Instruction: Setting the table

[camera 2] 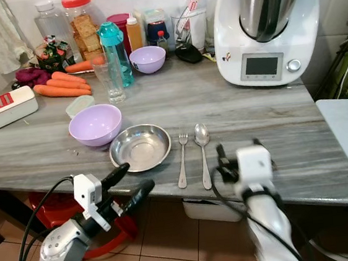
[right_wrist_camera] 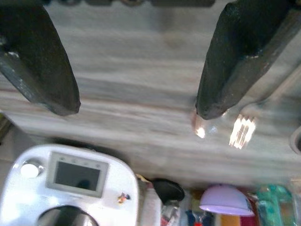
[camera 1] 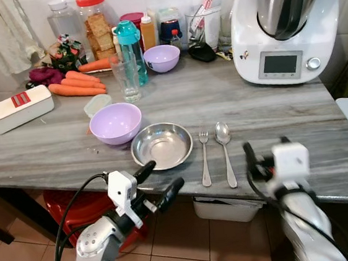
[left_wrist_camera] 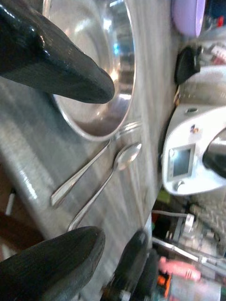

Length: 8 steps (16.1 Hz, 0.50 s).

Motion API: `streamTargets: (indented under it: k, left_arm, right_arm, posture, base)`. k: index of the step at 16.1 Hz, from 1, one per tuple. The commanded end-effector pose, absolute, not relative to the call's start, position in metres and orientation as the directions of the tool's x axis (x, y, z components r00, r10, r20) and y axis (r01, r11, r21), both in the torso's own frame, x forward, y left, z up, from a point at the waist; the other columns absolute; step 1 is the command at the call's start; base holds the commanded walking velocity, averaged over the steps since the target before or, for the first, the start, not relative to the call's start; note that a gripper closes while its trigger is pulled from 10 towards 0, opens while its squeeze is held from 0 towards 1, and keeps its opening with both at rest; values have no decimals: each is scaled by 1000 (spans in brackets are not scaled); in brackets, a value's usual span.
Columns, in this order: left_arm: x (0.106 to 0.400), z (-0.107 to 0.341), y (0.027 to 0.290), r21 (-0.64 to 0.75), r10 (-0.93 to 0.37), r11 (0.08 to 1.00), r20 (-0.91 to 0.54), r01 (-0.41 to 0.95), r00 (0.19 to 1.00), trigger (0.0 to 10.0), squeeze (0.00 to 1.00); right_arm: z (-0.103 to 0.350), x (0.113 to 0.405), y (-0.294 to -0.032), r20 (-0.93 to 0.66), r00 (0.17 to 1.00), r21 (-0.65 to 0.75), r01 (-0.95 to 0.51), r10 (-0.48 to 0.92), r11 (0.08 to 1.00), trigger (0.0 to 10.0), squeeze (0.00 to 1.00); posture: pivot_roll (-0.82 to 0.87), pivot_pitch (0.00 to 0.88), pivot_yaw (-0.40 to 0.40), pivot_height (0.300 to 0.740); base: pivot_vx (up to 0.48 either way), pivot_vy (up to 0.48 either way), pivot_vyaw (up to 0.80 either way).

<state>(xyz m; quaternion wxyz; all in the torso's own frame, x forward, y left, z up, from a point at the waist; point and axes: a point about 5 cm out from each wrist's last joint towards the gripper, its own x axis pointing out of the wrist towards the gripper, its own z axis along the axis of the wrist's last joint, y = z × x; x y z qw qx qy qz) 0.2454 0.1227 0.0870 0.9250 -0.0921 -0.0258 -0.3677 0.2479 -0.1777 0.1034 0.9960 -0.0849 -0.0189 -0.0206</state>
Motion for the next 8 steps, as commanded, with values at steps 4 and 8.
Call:
streamTargets:
  k: [4,8]
  left_arm:
    - [254,91,129,-39,-515,854,89,519,853,10000,0]
    - [266,100,145,128,-418,906,110,404,902,10000,0]
  right_arm:
    - [116,226,-193,112,989,-165,119,-101,979,10000,1000]
    - [109,225,-176,68,988,11,141,-142,990,10000,1000]
  posture:
    - [-63,0,63,740]
    - [-58,0,53,740]
  base:
    - [0,0,0]
    - [0,0,0]
